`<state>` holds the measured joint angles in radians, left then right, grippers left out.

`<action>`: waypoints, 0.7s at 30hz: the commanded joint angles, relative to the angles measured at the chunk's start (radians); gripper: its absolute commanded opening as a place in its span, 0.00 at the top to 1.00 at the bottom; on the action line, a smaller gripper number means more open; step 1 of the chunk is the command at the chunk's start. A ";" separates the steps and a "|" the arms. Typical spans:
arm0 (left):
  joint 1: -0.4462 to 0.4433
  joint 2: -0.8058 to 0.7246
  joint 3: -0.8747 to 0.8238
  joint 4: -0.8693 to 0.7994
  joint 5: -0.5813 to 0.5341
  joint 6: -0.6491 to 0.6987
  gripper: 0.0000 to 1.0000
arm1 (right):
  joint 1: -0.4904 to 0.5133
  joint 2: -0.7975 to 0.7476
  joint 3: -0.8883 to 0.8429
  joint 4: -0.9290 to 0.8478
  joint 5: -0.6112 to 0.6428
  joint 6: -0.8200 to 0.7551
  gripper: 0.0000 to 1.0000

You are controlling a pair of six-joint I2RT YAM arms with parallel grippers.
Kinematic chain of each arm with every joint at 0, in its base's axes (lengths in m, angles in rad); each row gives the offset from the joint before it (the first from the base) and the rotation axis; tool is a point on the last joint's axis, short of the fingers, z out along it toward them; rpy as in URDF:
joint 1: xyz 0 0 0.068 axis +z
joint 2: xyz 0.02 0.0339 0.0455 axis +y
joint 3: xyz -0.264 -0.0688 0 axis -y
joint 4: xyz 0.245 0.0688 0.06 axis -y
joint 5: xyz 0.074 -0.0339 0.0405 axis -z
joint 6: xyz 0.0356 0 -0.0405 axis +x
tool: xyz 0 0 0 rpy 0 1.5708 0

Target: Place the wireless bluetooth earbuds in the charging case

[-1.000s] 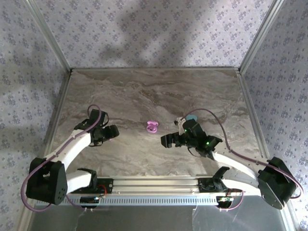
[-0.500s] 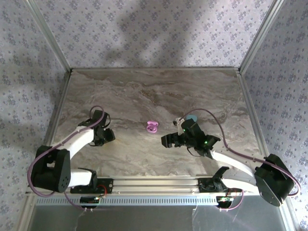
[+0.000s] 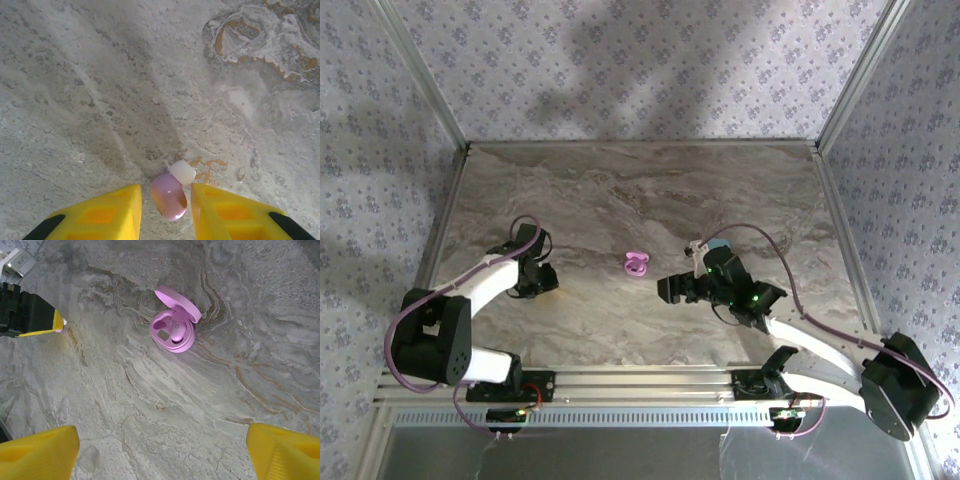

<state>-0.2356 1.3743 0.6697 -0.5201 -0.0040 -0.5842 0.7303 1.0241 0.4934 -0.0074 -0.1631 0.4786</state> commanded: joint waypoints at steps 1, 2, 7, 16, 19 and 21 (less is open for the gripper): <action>0.005 0.011 0.026 -0.007 0.009 0.014 0.67 | -0.009 -0.027 -0.019 -0.023 0.020 -0.006 0.11; 0.005 0.016 0.029 -0.007 0.010 0.015 0.67 | -0.009 -0.032 -0.021 -0.023 0.020 -0.006 0.11; 0.001 0.030 0.037 -0.010 0.007 0.016 0.68 | -0.015 -0.052 -0.033 -0.025 0.022 0.000 0.11; -0.005 0.048 0.049 -0.015 0.004 0.018 0.72 | -0.023 -0.098 -0.054 -0.039 0.023 0.006 0.11; -0.011 0.054 0.054 -0.016 0.002 0.021 0.75 | -0.026 -0.112 -0.063 -0.040 0.026 0.008 0.11; -0.017 0.057 0.058 -0.019 -0.003 0.023 0.78 | -0.031 -0.117 -0.068 -0.042 0.023 0.009 0.11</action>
<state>-0.2432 1.4170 0.6968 -0.5220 -0.0044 -0.5739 0.7086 0.9237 0.4400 -0.0315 -0.1547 0.4820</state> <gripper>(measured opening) 0.226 0.886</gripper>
